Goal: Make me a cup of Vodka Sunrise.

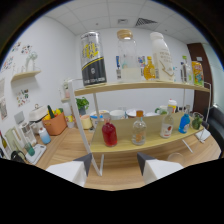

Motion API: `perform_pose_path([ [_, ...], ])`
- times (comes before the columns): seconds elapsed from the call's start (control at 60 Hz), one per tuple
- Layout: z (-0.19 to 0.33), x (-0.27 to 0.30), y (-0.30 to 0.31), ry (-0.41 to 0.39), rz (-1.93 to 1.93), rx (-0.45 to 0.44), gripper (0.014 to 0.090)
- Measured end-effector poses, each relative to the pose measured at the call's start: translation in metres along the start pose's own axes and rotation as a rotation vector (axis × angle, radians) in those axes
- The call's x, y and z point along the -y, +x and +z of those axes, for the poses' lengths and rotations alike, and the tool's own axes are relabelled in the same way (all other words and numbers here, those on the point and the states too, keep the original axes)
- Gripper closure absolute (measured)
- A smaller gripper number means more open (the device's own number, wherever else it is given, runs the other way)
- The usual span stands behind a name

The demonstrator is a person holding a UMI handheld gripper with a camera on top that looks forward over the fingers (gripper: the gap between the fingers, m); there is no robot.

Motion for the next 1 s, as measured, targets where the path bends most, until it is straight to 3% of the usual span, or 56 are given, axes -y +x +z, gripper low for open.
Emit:
perform_pose_path([
  [0.25,0.07,0.028,-0.008,0.033,-0.017,-0.005,0.0207],
  [0.333,0.087,0.03,-0.007,0.036,-0.033,-0.008,0.0245],
  [0.4,0.097,0.033,-0.006,0.041,-0.059,-0.022,0.0318],
  [0.617,0.11,0.037,-0.013,0.068,-0.097,0.002,0.0685],
  [1.0,0.084,0.036,-0.009,0.073,-0.132,0.012,0.0708],
])
